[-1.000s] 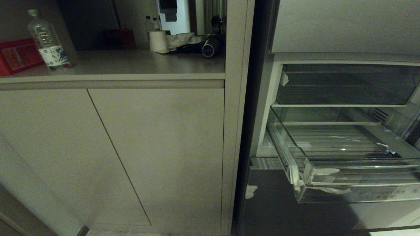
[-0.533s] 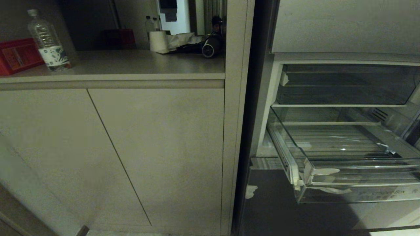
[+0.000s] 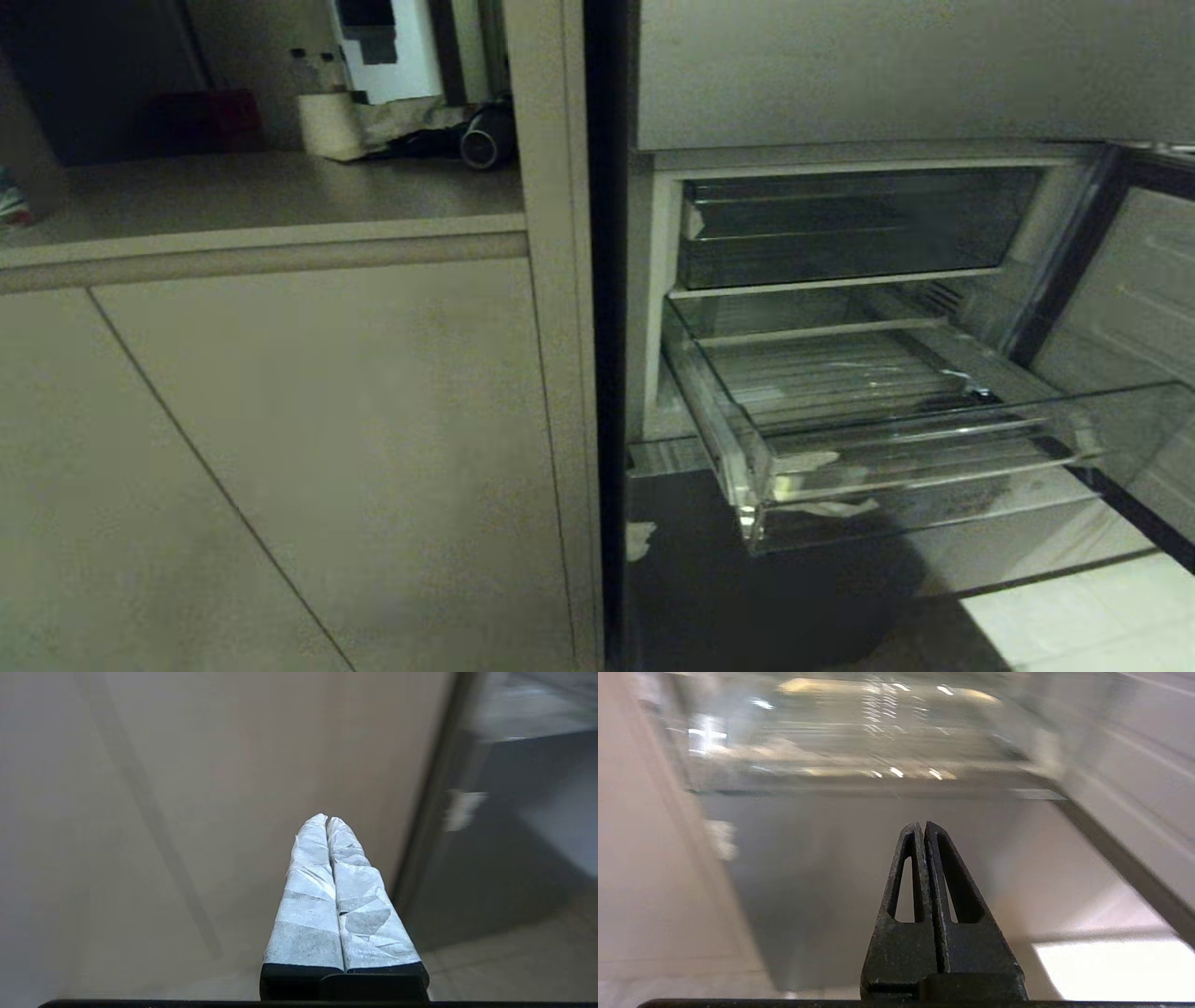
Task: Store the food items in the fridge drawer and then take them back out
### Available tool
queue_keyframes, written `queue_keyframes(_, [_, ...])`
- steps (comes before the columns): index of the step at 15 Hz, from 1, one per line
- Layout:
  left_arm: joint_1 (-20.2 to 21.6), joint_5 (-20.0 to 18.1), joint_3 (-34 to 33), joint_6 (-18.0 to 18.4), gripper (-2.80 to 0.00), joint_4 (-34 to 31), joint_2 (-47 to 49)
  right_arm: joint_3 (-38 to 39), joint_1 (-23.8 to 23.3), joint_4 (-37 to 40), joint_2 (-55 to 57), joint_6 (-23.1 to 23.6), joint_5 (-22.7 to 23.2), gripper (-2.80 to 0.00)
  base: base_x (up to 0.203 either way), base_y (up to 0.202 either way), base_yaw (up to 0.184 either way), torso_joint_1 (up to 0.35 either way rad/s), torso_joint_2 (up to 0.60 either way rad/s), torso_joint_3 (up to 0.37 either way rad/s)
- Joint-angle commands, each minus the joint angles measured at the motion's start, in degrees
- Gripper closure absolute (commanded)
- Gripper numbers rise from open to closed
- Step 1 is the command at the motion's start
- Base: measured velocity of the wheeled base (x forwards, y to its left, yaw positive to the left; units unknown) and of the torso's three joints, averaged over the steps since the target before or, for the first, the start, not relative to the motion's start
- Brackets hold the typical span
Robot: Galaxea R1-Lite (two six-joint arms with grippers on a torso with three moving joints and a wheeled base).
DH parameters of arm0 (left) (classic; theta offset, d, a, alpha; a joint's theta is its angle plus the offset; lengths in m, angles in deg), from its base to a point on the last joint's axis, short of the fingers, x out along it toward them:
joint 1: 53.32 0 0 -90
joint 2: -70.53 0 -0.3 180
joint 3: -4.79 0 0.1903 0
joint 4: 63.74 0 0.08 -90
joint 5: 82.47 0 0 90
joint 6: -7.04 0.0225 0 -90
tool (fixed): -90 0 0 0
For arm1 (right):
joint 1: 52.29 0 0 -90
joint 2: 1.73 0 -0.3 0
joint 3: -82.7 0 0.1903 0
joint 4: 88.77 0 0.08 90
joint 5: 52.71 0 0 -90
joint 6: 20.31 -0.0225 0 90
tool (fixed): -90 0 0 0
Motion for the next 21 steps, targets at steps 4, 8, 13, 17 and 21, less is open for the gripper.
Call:
queue_keyframes(4, [0.01, -0.02, 0.0, 0.05, 0.0, 0.01, -0.02, 1.76, 0.0, -0.04, 0.07, -0.1, -0.05, 0.0, 0.0, 0.008, -0.175, 0.0, 0.0, 0.003])
queue_keyframes(8, [-0.01, 0.06, 0.0, -0.04, 0.0, 0.01, -0.02, 1.76, 0.0, -0.04, 0.02, -0.28, -0.06, 0.0, -0.001, 0.009, -0.177, 0.004, 0.0, 0.003])
queue_keyframes(13, [0.02, 0.24, 0.0, -0.57, 0.0, 0.01, -0.02, 1.76, 0.0, -0.11, -0.01, -0.28, 0.04, 0.0, -0.001, 0.008, -0.173, 0.001, 0.0, 0.0])
queue_keyframes(17, [0.06, 0.33, 0.0, -0.57, 0.0, 0.01, -0.02, 1.76, 0.0, -0.07, -0.01, 0.32, 0.12, 0.0, 0.001, 0.003, -0.058, 0.001, 0.0, 0.001])
queue_keyframes(21, [-0.02, 0.33, 0.0, -0.65, 0.0, 0.1, -0.02, -2.98, -0.02, 4.76, 0.06, -3.8, -3.1, 0.0, 0.0, 0.0, 0.0, 0.0, 0.0, 0.0])
